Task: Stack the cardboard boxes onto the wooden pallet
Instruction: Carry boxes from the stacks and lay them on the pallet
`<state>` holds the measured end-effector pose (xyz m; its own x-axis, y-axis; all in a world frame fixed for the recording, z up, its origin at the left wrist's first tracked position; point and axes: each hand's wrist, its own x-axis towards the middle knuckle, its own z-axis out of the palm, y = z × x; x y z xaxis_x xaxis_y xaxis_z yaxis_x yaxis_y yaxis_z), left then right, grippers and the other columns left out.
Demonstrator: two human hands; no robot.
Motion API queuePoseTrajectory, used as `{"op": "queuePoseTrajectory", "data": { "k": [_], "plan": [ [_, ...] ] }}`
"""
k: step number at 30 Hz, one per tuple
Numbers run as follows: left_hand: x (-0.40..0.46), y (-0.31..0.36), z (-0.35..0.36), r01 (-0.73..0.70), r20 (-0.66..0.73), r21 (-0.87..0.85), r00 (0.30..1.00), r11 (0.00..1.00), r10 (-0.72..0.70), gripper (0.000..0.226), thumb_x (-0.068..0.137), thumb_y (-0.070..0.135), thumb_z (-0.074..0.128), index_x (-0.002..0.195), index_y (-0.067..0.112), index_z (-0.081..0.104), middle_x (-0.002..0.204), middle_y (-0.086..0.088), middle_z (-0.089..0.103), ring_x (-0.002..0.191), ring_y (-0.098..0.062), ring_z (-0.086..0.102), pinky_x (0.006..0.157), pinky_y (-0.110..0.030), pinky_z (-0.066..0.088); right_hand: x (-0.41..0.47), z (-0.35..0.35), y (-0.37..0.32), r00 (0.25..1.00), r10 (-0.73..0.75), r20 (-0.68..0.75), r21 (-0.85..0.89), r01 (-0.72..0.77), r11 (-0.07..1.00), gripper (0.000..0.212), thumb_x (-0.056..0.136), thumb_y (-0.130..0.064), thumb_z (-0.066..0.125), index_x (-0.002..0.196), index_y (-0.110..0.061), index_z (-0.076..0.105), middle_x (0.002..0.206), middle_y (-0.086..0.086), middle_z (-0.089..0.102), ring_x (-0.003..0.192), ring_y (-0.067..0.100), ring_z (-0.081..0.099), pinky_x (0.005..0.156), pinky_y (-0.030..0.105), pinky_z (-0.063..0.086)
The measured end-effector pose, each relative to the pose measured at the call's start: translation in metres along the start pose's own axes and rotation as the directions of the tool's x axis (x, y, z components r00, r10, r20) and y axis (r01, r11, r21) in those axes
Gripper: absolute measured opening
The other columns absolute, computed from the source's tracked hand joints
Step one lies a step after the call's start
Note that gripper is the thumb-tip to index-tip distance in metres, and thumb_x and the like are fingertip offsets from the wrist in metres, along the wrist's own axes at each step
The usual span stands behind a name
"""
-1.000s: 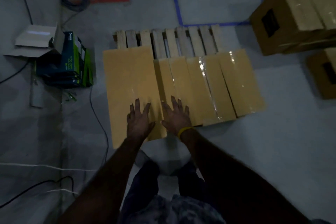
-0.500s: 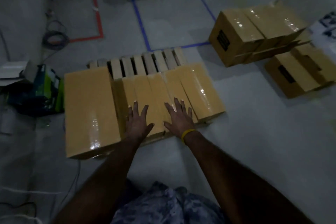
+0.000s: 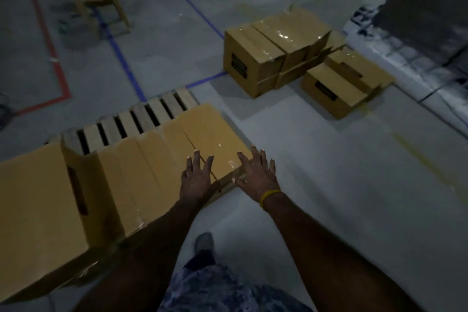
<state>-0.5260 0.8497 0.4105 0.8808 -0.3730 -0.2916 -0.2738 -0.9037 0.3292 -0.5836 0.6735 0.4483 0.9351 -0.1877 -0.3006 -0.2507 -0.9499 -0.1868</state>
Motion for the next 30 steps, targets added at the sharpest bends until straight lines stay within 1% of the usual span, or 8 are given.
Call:
{"op": "queuePoseTrajectory", "data": {
  "k": [4, 8, 12, 16, 22, 26, 30],
  "plan": [
    [0.049, 0.053, 0.011, -0.081, 0.039, 0.038, 0.996, 0.996, 0.08, 0.083, 0.096, 0.057, 0.051, 0.159, 0.028, 0.007, 0.165, -0.011, -0.015, 0.152, -0.04, -0.005, 0.118, -0.058, 0.02, 0.018, -0.016, 0.063, 0.997, 0.076, -0.027, 0.008, -0.075, 0.997, 0.079, 0.098, -0.053, 0.049, 0.159, -0.032, 0.003, 0.166, 0.008, -0.012, 0.151, 0.037, -0.009, 0.119, 0.061, 0.005],
    [0.109, 0.114, 0.019, -0.157, 0.069, 0.025, 0.985, 0.987, 0.155, 0.08, 0.097, 0.05, 0.054, 0.159, 0.027, 0.008, 0.165, -0.01, -0.014, 0.152, -0.04, -0.005, 0.119, -0.058, 0.02, 0.052, -0.037, 0.131, 0.987, 0.156, -0.034, 0.019, -0.155, 0.988, 0.081, 0.097, -0.054, 0.049, 0.159, -0.033, 0.001, 0.166, 0.008, -0.013, 0.151, 0.037, -0.01, 0.119, 0.061, 0.004],
    [0.173, 0.171, 0.021, -0.202, 0.093, 0.014, 0.975, 0.979, 0.2, 0.082, 0.096, 0.051, 0.056, 0.158, 0.027, 0.009, 0.166, -0.01, -0.011, 0.152, -0.04, -0.003, 0.117, -0.056, 0.021, 0.089, -0.07, 0.192, 0.978, 0.209, -0.028, 0.003, -0.209, 0.978, 0.08, 0.098, -0.054, 0.048, 0.159, -0.033, 0.001, 0.166, 0.01, -0.012, 0.151, 0.037, -0.009, 0.119, 0.061, 0.004],
    [0.233, 0.225, 0.019, -0.284, 0.09, 0.036, 0.956, 0.958, 0.28, 0.083, 0.095, 0.052, 0.057, 0.158, 0.026, 0.009, 0.166, -0.012, -0.009, 0.151, -0.042, 0.001, 0.117, -0.057, 0.024, 0.129, -0.101, 0.244, 0.964, 0.261, -0.045, 0.023, -0.26, 0.965, 0.079, 0.098, -0.056, 0.046, 0.159, -0.033, 0.0, 0.166, 0.01, -0.012, 0.151, 0.037, -0.008, 0.119, 0.06, 0.001],
    [0.299, 0.306, 0.022, -0.296, 0.107, -0.033, 0.948, 0.955, 0.298, 0.083, 0.096, 0.055, 0.053, 0.159, 0.026, 0.008, 0.166, -0.011, -0.011, 0.151, -0.041, -0.002, 0.117, -0.058, 0.019, 0.17, -0.13, 0.314, 0.946, 0.323, -0.038, 0.069, -0.32, 0.945, 0.079, 0.098, -0.056, 0.046, 0.159, -0.033, 0.001, 0.166, 0.011, -0.01, 0.152, 0.037, -0.007, 0.119, 0.059, 0.001],
    [0.343, 0.365, 0.035, -0.27, 0.101, -0.057, 0.956, 0.961, 0.275, 0.083, 0.095, 0.054, 0.054, 0.159, 0.027, 0.008, 0.166, -0.011, -0.012, 0.152, -0.041, -0.002, 0.117, -0.058, 0.019, 0.201, -0.145, 0.377, 0.948, 0.316, -0.038, 0.063, -0.313, 0.948, 0.079, 0.098, -0.056, 0.045, 0.159, -0.032, 0.001, 0.166, 0.011, -0.009, 0.152, 0.037, -0.007, 0.118, 0.06, 0.002],
    [0.385, 0.434, 0.053, -0.242, 0.086, -0.05, 0.965, 0.969, 0.246, 0.083, 0.095, 0.053, 0.055, 0.159, 0.027, 0.009, 0.166, -0.011, -0.011, 0.152, -0.04, -0.001, 0.117, -0.058, 0.02, 0.233, -0.164, 0.457, 0.955, 0.293, -0.051, 0.057, -0.29, 0.955, 0.079, 0.098, -0.056, 0.046, 0.159, -0.032, 0.001, 0.166, 0.011, -0.008, 0.151, 0.037, -0.006, 0.118, 0.06, 0.001]
  ]
}}
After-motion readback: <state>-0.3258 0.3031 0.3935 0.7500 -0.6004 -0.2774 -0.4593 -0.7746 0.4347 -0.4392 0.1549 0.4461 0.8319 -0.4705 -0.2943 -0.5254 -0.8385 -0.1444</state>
